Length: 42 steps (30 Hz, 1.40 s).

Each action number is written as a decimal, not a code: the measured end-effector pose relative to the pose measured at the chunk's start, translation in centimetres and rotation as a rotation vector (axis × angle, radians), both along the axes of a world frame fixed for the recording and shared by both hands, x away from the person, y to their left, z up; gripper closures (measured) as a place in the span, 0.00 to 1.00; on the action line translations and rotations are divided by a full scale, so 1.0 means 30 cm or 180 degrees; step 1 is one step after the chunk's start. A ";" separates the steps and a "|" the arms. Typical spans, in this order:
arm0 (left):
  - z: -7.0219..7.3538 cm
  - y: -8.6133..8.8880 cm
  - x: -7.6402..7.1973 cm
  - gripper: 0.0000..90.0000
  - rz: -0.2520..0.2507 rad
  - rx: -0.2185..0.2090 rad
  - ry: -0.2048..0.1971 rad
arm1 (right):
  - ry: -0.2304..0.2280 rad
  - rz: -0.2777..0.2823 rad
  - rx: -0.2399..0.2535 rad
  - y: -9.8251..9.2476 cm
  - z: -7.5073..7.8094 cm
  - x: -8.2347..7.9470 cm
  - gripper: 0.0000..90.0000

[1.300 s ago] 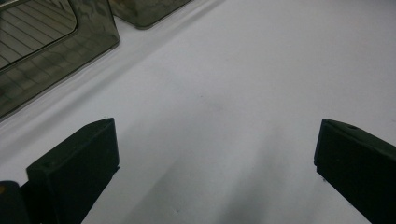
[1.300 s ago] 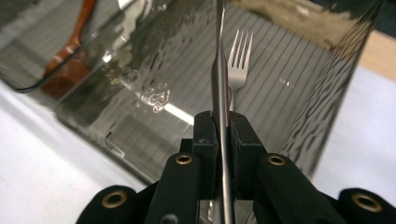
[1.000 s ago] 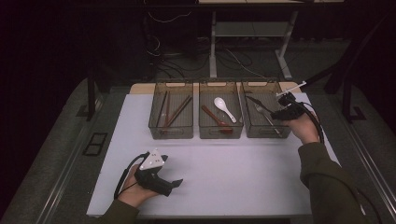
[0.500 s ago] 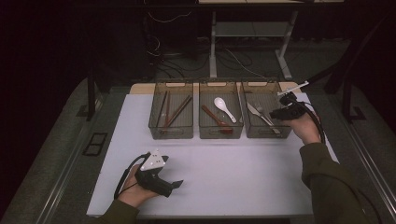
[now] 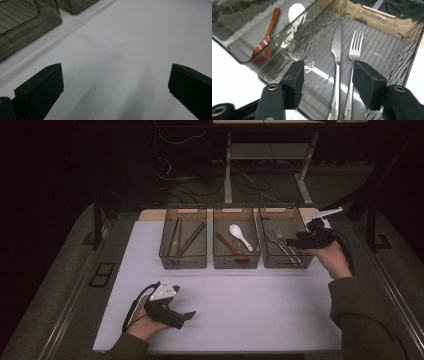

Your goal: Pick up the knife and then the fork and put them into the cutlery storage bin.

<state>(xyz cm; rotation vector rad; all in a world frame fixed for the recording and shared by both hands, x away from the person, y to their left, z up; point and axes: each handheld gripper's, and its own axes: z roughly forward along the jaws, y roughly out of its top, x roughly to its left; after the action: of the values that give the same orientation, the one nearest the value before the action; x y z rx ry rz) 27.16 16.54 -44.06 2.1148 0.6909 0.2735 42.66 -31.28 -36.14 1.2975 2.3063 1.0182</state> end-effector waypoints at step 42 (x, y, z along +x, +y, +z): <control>0.005 0.017 0.001 0.00 0.0160 -0.0041 -0.0020 | -0.0590 0.0443 0.0588 0.068 -0.195 -0.455 0.16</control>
<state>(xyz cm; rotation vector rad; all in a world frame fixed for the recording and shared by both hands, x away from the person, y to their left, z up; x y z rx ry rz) 27.20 17.05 -43.92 2.0857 0.7411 0.3026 29.00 -29.25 -41.98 1.0661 2.2290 1.3645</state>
